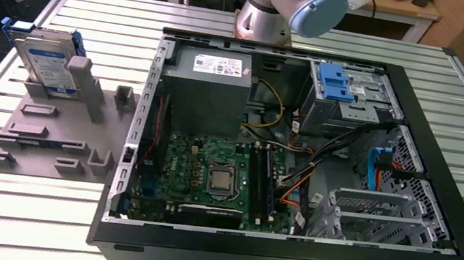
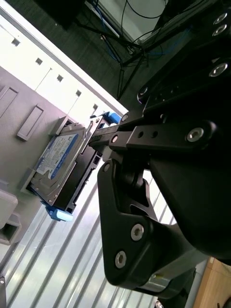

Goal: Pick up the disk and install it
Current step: 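Pick up the disk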

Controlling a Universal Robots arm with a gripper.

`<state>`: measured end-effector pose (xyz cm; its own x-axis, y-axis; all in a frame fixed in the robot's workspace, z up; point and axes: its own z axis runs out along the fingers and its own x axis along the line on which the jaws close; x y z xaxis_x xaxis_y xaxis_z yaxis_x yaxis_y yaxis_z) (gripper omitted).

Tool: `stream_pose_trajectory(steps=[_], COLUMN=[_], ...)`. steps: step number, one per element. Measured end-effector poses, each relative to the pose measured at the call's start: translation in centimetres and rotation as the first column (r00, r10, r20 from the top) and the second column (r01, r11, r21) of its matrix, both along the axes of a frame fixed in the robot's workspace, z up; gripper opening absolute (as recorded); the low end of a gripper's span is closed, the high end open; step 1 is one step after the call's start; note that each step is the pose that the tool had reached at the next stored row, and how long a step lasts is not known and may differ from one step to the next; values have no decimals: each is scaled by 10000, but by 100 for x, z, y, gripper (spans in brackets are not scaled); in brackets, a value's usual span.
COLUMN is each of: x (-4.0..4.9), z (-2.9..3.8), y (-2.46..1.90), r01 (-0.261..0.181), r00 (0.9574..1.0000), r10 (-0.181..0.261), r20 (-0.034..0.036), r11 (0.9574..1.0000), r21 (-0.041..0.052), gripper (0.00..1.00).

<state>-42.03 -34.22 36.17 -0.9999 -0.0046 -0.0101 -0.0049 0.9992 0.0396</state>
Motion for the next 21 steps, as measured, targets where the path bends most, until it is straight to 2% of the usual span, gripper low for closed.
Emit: stream_pose_trajectory(steps=[21], x=[0], z=[0], y=[0], r01=[-387], r00=[9992], r10=[387], r20=[0], r11=[9992], r21=[1], gripper=[11])
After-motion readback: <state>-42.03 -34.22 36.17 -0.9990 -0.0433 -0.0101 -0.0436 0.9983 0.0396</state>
